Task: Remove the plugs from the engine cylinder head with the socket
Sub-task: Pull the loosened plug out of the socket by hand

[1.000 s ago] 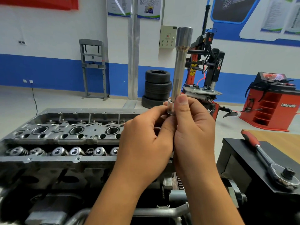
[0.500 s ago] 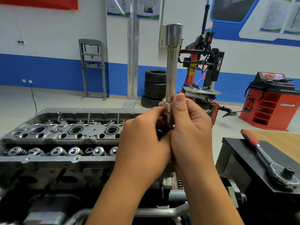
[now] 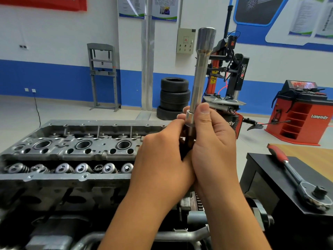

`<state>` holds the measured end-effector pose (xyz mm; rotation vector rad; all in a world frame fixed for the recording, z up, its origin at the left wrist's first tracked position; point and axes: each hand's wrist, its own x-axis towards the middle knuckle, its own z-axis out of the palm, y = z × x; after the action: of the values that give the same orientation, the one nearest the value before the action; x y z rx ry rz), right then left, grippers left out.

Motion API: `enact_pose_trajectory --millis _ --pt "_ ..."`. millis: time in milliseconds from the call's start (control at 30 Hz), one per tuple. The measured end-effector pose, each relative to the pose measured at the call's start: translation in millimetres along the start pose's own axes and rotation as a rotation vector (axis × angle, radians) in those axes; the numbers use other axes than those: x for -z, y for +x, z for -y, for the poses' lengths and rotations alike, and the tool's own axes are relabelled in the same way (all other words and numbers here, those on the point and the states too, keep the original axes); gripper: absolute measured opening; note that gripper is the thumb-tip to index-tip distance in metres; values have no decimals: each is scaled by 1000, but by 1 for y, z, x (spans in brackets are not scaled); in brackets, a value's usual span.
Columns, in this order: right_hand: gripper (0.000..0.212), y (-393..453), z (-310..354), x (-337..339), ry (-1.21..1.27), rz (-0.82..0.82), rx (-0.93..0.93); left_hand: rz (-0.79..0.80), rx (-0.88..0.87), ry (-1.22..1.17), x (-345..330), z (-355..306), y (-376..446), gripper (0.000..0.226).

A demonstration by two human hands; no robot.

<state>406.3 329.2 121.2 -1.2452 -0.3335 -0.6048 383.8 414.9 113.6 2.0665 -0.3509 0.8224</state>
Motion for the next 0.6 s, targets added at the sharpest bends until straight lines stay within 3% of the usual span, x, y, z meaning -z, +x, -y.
enact_pose_trajectory --millis 100,267,433,600 --pt "29 -1 2 1 45 3 -25 -17 4 27 -1 1 0 30" --pt "37 -1 2 1 8 17 17 -56 -9 80 -4 2 -1 31" --pt "46 1 -1 0 -28 13 3 5 -40 31 -1 5 1 24" --pt "34 1 -1 1 53 6 -33 -2 -27 28 -3 5 1 21"
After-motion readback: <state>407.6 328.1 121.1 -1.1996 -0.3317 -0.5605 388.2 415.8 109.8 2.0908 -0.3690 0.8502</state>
